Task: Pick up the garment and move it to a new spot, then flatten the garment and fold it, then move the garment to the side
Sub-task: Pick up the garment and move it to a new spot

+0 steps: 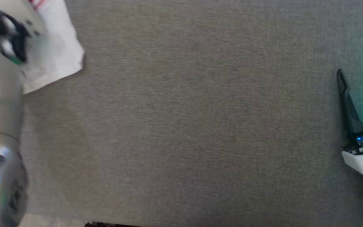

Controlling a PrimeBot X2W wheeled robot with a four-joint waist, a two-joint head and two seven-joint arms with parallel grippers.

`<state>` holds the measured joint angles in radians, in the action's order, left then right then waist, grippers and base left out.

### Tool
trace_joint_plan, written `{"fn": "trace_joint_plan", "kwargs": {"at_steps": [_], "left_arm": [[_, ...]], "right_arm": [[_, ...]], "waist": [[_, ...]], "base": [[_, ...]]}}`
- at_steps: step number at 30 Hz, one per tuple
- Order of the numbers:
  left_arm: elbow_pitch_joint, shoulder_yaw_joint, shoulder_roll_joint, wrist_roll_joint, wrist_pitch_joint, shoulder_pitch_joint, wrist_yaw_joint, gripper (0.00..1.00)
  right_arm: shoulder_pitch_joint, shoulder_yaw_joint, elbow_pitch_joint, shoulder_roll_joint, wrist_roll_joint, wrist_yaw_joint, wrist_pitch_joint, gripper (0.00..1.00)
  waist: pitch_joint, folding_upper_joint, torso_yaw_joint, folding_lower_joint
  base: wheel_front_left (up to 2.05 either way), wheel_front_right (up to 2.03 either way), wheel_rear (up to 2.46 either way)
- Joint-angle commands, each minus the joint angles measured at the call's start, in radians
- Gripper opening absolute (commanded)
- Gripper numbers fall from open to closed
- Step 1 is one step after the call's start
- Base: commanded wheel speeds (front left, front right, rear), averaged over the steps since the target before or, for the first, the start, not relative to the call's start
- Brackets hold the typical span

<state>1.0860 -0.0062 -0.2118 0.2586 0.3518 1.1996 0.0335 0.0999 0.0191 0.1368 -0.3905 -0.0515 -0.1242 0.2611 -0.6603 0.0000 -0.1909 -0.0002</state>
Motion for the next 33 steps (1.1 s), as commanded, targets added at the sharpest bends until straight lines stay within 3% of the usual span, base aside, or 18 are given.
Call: {"fn": "trace_joint_plan", "kwargs": {"at_steps": [1,2,3,5,10,19,25,33], "left_arm": [[0.025,0.008,-0.039,0.005,0.029,-0.029,-0.008,1.0],[0.035,0.006,-0.042,0.005,0.029,-0.028,-0.012,0.87],[0.042,0.002,-0.046,0.005,0.024,-0.027,-0.024,0.0],[0.048,-0.006,-0.056,0.004,0.003,-0.023,-0.051,0.0],[0.016,-0.04,-0.105,-0.032,-0.161,-0.002,-0.078,0.0],[-0.013,-0.089,-0.195,-0.072,-0.36,0.014,-0.126,0.0],[-0.053,-0.137,-0.228,-0.094,-0.41,0.009,-0.147,0.0],[-0.187,-0.217,-0.199,-0.054,-0.383,-0.027,-0.163,0.0]], "right_arm": [[-0.014,0.012,0.003,-0.009,0.005,-0.007,0.001,1.0],[-0.01,0.013,0.003,-0.006,0.006,-0.007,0.001,1.0],[-0.006,0.014,0.002,-0.004,0.007,-0.007,0.001,1.0],[0.001,0.017,-0.005,0.003,0.007,-0.007,0.001,1.0],[0.009,0.031,-0.033,0.03,0.007,-0.007,0.001,1.0],[-0.016,0.078,-0.108,0.127,0.002,-0.007,0.001,1.0],[-0.086,0.098,-0.15,0.192,0.008,-0.007,0.001,1.0],[-0.162,0.12,-0.166,0.25,0.012,-0.007,0.001,1.0]], "waist": [[-0.032,0.0,0.026,0.0002],[-0.035,0.0,0.028,0.0002],[-0.037,0.0,0.029,0.0002],[-0.032,0.0,0.03,0.0002],[0.033,0.0,0.036,0.0002],[0.295,0.0,0.098,0.0002],[0.503,0.0,0.166,0.0002],[0.687,0.0,0.269,0.0002]], "base": [[0.0,0.0,0.0],[0.0,0.0,0.0],[0.0,0.0,0.0],[0.0,0.0,0.0],[0.0,0.0,0.0],[0.0,0.0,0.0],[0.0,0.0,0.0],[0.0,0.0,0.0]]}}
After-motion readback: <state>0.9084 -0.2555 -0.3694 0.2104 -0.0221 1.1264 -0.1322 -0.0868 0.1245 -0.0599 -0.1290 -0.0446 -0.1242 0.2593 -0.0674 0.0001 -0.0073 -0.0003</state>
